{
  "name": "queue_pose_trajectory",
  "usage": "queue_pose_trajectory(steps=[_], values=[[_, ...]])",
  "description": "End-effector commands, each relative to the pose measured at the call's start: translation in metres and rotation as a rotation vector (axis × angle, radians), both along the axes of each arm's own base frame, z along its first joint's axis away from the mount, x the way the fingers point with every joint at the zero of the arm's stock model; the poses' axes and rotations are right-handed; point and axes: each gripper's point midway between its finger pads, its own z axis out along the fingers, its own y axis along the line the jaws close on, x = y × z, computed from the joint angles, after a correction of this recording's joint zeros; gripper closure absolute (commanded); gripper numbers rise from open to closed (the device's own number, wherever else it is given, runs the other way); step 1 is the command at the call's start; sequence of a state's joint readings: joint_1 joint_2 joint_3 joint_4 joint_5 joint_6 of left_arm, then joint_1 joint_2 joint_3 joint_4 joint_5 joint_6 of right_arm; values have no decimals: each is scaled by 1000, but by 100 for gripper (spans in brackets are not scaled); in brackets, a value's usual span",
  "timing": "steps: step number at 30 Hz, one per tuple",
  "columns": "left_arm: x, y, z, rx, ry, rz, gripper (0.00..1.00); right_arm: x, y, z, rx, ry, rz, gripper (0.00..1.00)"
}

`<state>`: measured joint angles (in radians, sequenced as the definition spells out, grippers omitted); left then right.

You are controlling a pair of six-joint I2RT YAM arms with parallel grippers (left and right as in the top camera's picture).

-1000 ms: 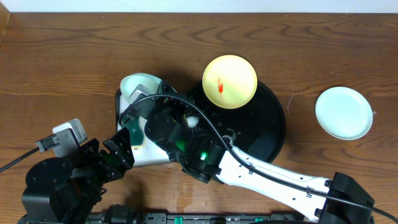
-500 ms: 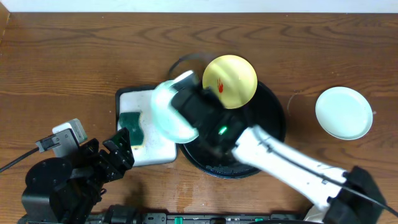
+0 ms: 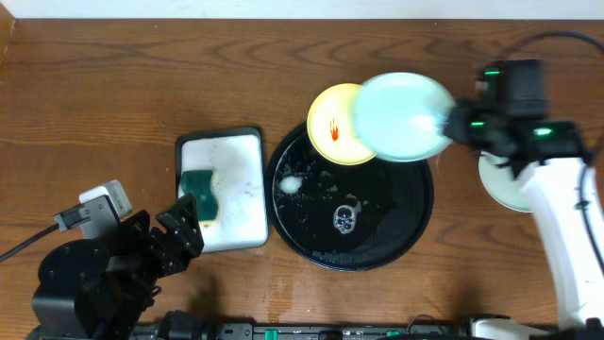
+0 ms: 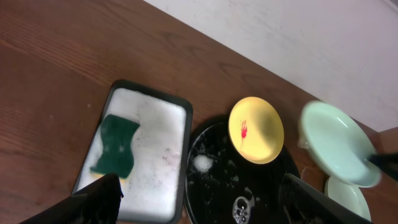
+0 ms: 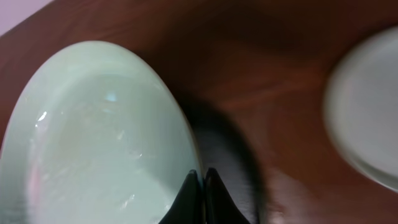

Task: Clean dirty plates on tray and stack at the side
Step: 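Carry the plate right and stack it on the cleaned plate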

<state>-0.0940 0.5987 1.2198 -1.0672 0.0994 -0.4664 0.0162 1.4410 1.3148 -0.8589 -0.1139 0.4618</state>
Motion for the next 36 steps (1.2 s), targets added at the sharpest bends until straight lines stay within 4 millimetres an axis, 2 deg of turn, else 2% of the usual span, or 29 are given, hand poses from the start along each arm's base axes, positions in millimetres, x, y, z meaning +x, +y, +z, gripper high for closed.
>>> queue_pose_trajectory(steps=[1, 4, 7, 10, 13, 18, 21, 22, 23, 26, 28, 32, 34, 36], values=[[-1, 0, 6, 8, -17, -8, 19, -3, -59, -7, 35, 38, -143, 99], [-1, 0, 6, 8, -17, -8, 19, -10, -116, -22, 18, 76, -266, 99], [-1, 0, 6, 8, -17, -8, 19, -27, -169, -41, 6, 137, -413, 99], [-1, 0, 6, 8, -17, -8, 19, -46, -209, -63, 19, 209, -530, 99], [-1, 0, 6, 8, -17, -8, 19, -63, -232, -88, 52, 287, -598, 99], [-1, 0, 6, 8, -17, -8, 19, -75, -239, -124, 85, 395, -584, 99], [-1, 0, 6, 8, -17, -8, 19, -69, -230, -130, 104, 399, -527, 98], [-1, 0, 6, 7, -17, -8, 19, -66, -227, -128, 105, 391, -513, 84], [-1, 0, 6, 8, -17, -8, 19, -60, -222, -122, 110, 367, -492, 60], [-1, 0, 6, 7, -17, -8, 19, -43, -198, -98, 153, 283, -419, 51], [-1, 0, 6, 8, -17, -8, 19, -27, -169, -74, 203, 197, -328, 49], [-1, 0, 6, 7, -17, -7, 19, 0, -94, -26, 185, 21, 0, 50], [-1, 0, 6, 8, -17, -8, 19, 7, -53, -14, 123, -30, 175, 50], [-1, 0, 6, 7, -17, -8, 19, 11, -13, -13, 51, -42, 315, 50]])
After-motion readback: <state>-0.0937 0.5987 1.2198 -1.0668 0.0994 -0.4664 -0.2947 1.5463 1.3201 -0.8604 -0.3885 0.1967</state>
